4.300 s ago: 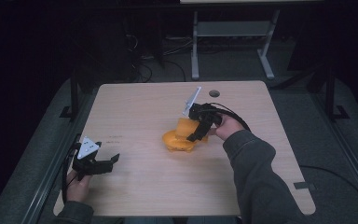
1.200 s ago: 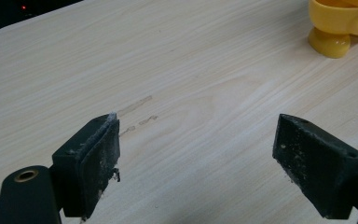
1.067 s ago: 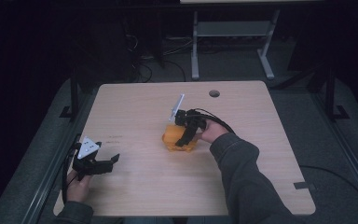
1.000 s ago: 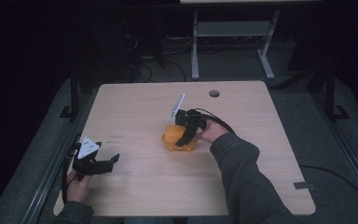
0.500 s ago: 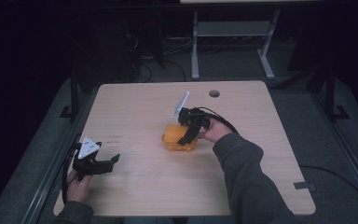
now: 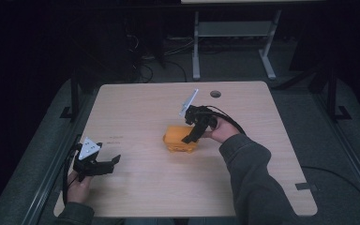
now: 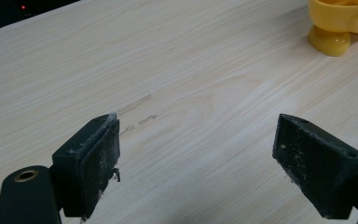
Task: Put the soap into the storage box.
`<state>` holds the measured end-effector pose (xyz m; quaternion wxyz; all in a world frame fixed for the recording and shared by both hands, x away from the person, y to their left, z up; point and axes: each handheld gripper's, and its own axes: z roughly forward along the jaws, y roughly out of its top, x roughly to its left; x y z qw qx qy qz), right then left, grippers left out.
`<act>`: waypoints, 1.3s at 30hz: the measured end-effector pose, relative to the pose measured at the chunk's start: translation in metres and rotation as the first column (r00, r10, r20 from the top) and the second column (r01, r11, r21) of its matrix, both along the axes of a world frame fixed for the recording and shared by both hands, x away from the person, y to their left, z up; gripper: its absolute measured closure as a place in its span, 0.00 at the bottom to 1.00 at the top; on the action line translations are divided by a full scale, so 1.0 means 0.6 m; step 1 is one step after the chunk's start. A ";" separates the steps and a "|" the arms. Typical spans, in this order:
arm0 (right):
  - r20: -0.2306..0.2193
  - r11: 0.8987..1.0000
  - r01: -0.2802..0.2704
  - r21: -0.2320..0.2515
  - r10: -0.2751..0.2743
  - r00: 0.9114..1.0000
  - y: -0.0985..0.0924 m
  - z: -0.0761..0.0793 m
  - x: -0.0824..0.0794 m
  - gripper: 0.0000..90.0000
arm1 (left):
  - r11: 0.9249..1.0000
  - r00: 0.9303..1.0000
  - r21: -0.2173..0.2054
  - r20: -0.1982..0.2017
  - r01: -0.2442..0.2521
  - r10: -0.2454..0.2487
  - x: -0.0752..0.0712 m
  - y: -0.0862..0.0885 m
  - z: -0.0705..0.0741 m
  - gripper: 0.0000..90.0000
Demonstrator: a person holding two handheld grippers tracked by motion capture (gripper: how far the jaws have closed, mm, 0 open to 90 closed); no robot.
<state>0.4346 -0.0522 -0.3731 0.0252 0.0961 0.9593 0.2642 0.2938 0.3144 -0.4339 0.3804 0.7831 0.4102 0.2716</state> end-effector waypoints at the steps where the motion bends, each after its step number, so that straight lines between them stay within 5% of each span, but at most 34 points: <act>1: 0.002 1.000 0.009 0.001 -0.009 1.000 -0.006 0.002 -0.001 0.19 | 1.000 1.000 0.000 0.000 0.000 0.000 0.000 0.000 0.000 0.16; 39: 0.018 0.997 0.070 0.037 -0.071 0.997 -0.066 0.026 -0.018 0.19 | 1.000 1.000 0.007 0.000 0.002 -0.002 0.000 -0.001 -0.001 0.16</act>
